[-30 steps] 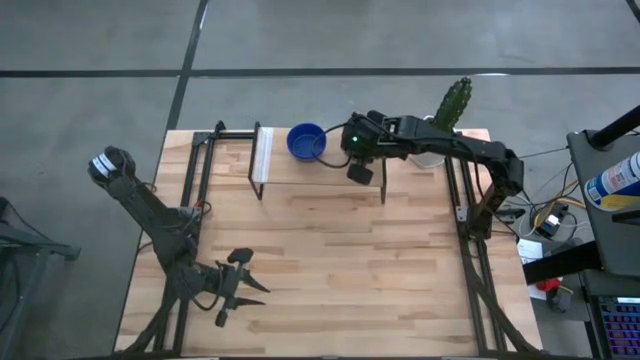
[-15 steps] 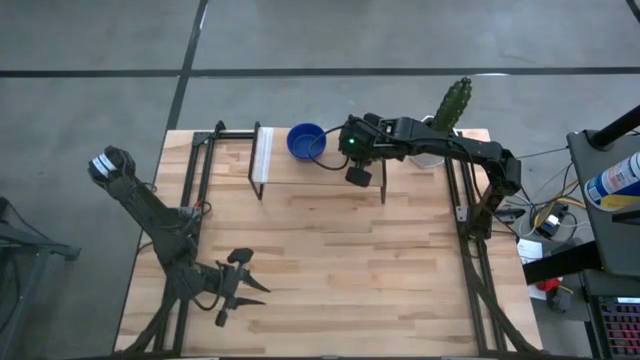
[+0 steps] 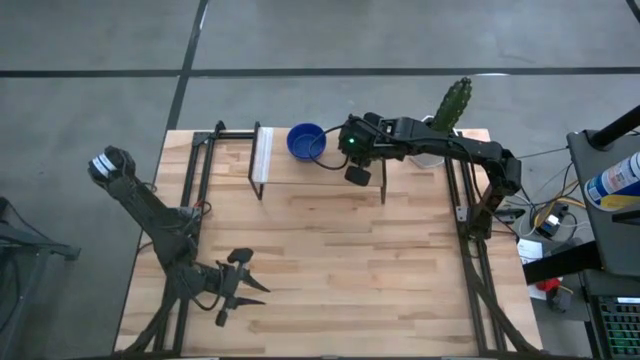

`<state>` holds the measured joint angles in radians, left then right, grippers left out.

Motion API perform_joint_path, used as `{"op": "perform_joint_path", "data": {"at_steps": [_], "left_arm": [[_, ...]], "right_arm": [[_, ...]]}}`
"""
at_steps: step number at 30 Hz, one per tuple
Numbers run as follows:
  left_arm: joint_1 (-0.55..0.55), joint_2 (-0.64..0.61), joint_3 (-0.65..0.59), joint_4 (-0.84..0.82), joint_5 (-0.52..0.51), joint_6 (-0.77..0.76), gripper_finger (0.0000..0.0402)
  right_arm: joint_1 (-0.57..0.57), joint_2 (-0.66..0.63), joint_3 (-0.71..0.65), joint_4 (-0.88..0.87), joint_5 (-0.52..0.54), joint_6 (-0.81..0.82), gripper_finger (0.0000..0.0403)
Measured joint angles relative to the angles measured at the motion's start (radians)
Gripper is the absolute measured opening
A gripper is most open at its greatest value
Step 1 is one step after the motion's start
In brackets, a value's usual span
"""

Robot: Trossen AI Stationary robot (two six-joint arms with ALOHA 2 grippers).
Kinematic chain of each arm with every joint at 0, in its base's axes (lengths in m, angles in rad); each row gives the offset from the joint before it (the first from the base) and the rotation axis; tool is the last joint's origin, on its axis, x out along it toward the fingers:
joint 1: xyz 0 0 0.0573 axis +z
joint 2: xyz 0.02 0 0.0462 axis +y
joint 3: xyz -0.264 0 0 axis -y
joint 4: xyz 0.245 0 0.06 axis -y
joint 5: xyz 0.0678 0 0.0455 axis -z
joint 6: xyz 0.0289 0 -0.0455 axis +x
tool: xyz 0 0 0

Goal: Pick & Place Mini bowls
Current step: Stack the white bowl on the white bowls on the shelf, then return to Home Position

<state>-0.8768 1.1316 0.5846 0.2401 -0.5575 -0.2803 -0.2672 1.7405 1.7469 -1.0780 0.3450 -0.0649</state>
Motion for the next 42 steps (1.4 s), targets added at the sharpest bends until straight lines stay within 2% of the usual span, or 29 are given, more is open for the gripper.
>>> {"op": "perform_joint_path", "data": {"at_steps": [7,14,18,22,24,27,32,34,37,39,42], "left_arm": [[0.0,0.0,0.0,0.0,0.0,0.0,0.013],[0.0,0.0,0.0,0.0,0.0,0.002,0.013],[0.0,0.0,-0.004,-0.004,-0.003,0.005,0.013],[0.0,0.001,-0.004,-0.003,-0.029,-0.004,0.013],[0.001,0.001,-0.004,-0.004,-0.038,0.009,0.0126],[0.015,0.0,-0.007,0.002,-0.045,0.033,0.0103],[0.093,0.0,-0.052,0.121,-0.041,0.105,0.0019],[0.145,-0.001,-0.086,0.22,0.022,0.161,0.0008],[0.243,-0.011,-0.136,0.345,0.212,0.204,0.0007],[0.315,-0.036,-0.16,0.368,0.289,0.2,0.0003],[0.394,-0.135,-0.191,0.274,0.259,0.194,0.0001]], "right_arm": [[0.015,-0.004,0.07,-0.006,-0.003,-0.013,0.0107],[0.039,-0.004,0.157,-0.011,-0.002,0.022,0.0109],[0.069,-0.01,0.158,0.0,-0.078,0.06,0.0091],[0.118,-0.021,0.103,0.067,-0.148,0.07,0.0038],[0.146,-0.042,0.05,0.146,-0.213,0.059,0.0017],[0.195,-0.104,-0.062,0.281,-0.226,0.057,0.001],[0.279,-0.276,-0.359,0.546,-0.222,0.059,0.0008],[0.325,-0.36,-0.497,0.664,-0.221,0.058,0.0008],[0.391,-0.486,-0.702,0.823,-0.219,0.058,0.0008],[0.429,-0.568,-0.825,0.918,-0.217,0.066,0.0008],[0.484,-0.686,-0.961,1.001,-0.211,0.066,0.0008]]}}
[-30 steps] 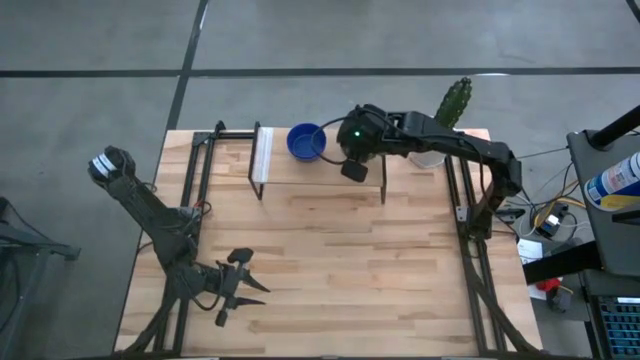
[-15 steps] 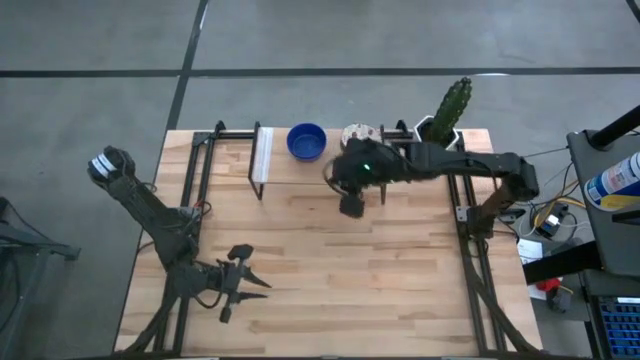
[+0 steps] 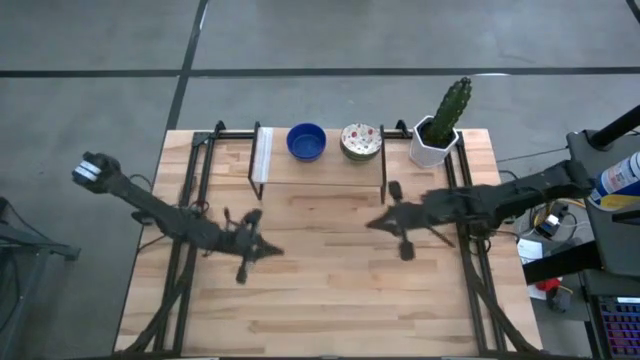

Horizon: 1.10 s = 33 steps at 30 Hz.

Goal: Pick & Place Mini bowls
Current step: Return to Home Position

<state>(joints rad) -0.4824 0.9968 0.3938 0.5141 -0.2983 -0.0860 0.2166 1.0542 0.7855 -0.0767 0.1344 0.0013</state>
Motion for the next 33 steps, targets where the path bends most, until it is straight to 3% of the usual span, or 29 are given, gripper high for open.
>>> {"op": "perform_joint_path", "data": {"at_steps": [10,19,27,33], "left_arm": [[0.05,-0.381,-0.199,-0.019,-0.007,-0.041,0.0],[0.05,-0.563,-0.352,0.008,-0.023,-0.092,0.0],[0.05,-0.702,-0.384,0.001,-0.085,-0.073,0.0],[0.05,-0.735,-0.385,-0.003,-0.32,-0.013,0.0]], "right_arm": [[0.121,-0.37,-0.268,0.023,0.028,0.04,0.0008],[0.173,-0.593,-0.41,0.056,0.025,-0.018,0.0008],[0.174,-0.752,-0.49,0.042,0.021,-0.069,0.0008],[0.174,-0.876,-0.539,-0.045,0.022,-0.045,0.0008]]}}
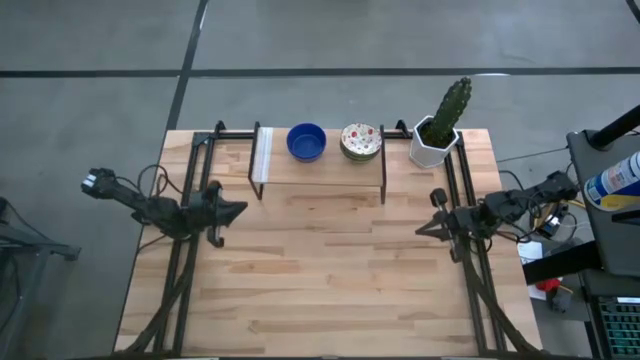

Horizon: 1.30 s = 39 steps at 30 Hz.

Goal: Pick & Place Mini bowls
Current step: Return to Home Position

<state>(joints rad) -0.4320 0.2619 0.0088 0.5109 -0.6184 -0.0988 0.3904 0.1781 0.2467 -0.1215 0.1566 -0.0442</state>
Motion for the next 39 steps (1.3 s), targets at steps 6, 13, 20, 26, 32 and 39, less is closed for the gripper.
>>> {"op": "perform_joint_path", "data": {"at_steps": [6,13,20,26,32,39], "left_arm": [[0.0,0.002,0.0,0.001,-0.057,-0.008,0.0],[0.0,0.002,-0.001,0.003,-0.056,-0.008,0.0],[0.0,0.002,-0.001,0.003,-0.056,-0.01,0.0],[0.0,0.002,-0.002,0.001,-0.056,-0.01,0.0],[0.0,0.002,-0.002,0.001,-0.056,-0.01,0.0],[0.0,0.002,-0.002,0.001,-0.056,-0.01,0.0]], "right_arm": [[0.0,-0.041,-0.068,-0.021,0.0,0.141,0.0008],[0.0,-0.031,-0.136,-0.022,0.0,0.165,0.0009],[0.0,-0.016,-0.184,-0.001,0.001,0.165,0.0009],[0.0,0.006,-0.183,-0.002,0.0,0.165,0.0009],[0.0,0.012,-0.184,0.001,0.0,0.165,0.0009],[0.0,0.014,-0.185,0.0,0.0,0.165,0.0009]]}}
